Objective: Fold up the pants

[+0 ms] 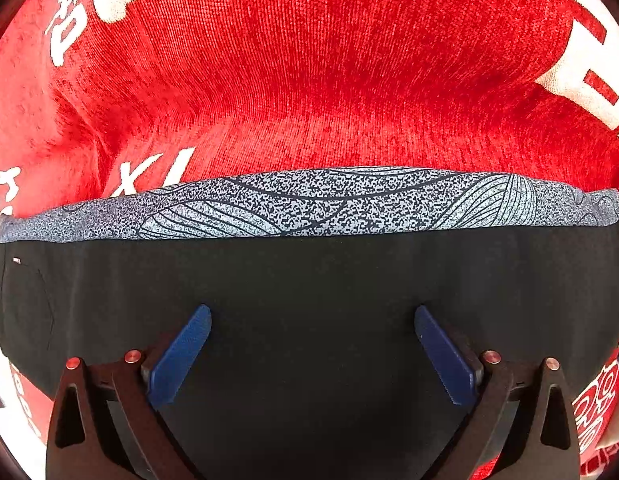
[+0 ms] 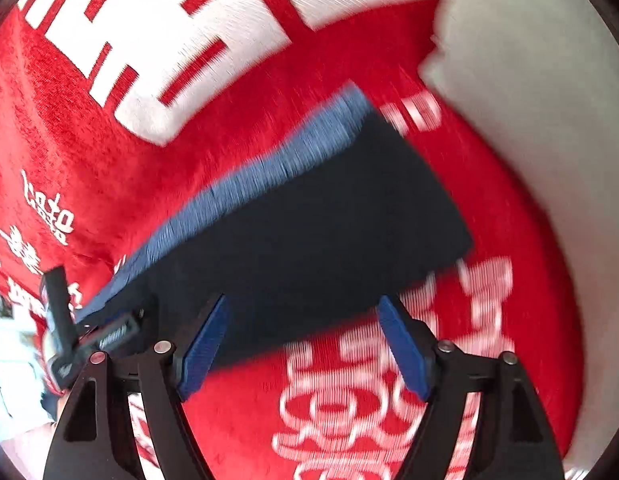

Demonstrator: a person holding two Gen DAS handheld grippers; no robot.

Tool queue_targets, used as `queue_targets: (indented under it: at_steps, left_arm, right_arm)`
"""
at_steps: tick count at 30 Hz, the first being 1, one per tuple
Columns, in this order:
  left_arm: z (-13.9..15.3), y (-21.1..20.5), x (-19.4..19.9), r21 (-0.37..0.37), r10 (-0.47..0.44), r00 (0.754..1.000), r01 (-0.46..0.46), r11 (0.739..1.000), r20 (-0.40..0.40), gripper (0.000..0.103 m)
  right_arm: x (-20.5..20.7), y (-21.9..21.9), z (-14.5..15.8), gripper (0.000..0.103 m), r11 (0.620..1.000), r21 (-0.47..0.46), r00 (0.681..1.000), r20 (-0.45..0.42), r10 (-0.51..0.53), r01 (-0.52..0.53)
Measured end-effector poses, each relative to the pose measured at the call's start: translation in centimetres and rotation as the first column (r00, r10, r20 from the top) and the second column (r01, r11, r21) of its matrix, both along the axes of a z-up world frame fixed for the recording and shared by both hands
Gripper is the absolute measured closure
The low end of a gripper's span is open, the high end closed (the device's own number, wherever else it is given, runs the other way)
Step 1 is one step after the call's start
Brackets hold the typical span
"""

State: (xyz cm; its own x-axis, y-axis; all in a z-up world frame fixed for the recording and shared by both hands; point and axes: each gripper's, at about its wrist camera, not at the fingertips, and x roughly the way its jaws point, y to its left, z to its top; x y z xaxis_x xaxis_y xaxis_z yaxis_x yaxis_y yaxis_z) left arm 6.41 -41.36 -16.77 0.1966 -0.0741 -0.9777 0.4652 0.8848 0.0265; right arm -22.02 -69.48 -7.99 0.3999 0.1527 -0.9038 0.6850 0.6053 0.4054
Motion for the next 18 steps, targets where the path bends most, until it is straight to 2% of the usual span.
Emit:
queue_targets:
  at_steps: [2,7,10,13,18]
  left_arm:
    - [0.0,0.2,0.3,-0.003,-0.005,1.0,0.005,1.0,0.001,0.0]
    - [2.1,-0.6,-0.9,0.03,-0.01,1.0,0.011,0.999,-0.011,0.001]
    - [3.8,-1.5,-2.0,-0.008,-0.048,0.999,0.048,0.999,-0.012,0.001]
    - [4.9,-2.9,-3.9,-0.025,-0.089,0.996,0.089,0.996,-0.004,0.001]
    - [3.5,-5.0,-5.5,-0.006,-0.106,0.993,0.106,0.994,-0.047,0.001]
  right_arm:
    - [-2.4,1.6,-0.7,0.023,0.996,0.05,0.997,-0.001,-0.08,0.08]
    - [-6.5,0.6,-2.1,0.023,0.957,0.136,0.964,0.035,-0.264,0.257]
    - [-7.0,-0.1,-1.9,0.023,0.946,0.154,0.949,0.092,-0.301,0.285]
    - [-7.5,-1.1,-2.0,0.023,0.929,0.183,0.92,0.173,-0.351,0.32]
    - [-5.6,-2.5,-3.4,0.023,0.881,0.287,0.861,0.241,-0.447,0.377]
